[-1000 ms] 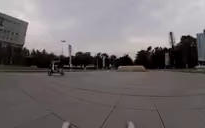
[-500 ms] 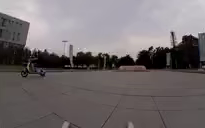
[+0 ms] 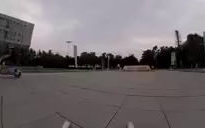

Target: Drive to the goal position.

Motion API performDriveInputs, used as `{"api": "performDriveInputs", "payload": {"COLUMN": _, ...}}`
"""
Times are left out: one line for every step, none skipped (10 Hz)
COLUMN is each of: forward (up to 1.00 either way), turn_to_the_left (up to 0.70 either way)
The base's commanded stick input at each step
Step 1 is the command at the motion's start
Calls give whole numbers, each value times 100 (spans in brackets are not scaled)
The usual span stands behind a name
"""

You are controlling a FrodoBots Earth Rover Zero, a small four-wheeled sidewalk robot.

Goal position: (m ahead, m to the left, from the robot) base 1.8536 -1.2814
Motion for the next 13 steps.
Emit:
{"api": "performDriveInputs", "payload": {"forward": 0, "turn_to_the_left": 60}}
{"api": "performDriveInputs", "payload": {"forward": 0, "turn_to_the_left": 60}}
{"api": "performDriveInputs", "payload": {"forward": 0, "turn_to_the_left": 60}}
{"api": "performDriveInputs", "payload": {"forward": 0, "turn_to_the_left": 60}}
{"api": "performDriveInputs", "payload": {"forward": 0, "turn_to_the_left": 60}}
{"api": "performDriveInputs", "payload": {"forward": 0, "turn_to_the_left": 60}}
{"api": "performDriveInputs", "payload": {"forward": 0, "turn_to_the_left": 60}}
{"api": "performDriveInputs", "payload": {"forward": 0, "turn_to_the_left": 60}}
{"api": "performDriveInputs", "payload": {"forward": 0, "turn_to_the_left": 60}}
{"api": "performDriveInputs", "payload": {"forward": 0, "turn_to_the_left": 60}}
{"api": "performDriveInputs", "payload": {"forward": 0, "turn_to_the_left": 60}}
{"api": "performDriveInputs", "payload": {"forward": 0, "turn_to_the_left": 60}}
{"api": "performDriveInputs", "payload": {"forward": 0, "turn_to_the_left": 60}}
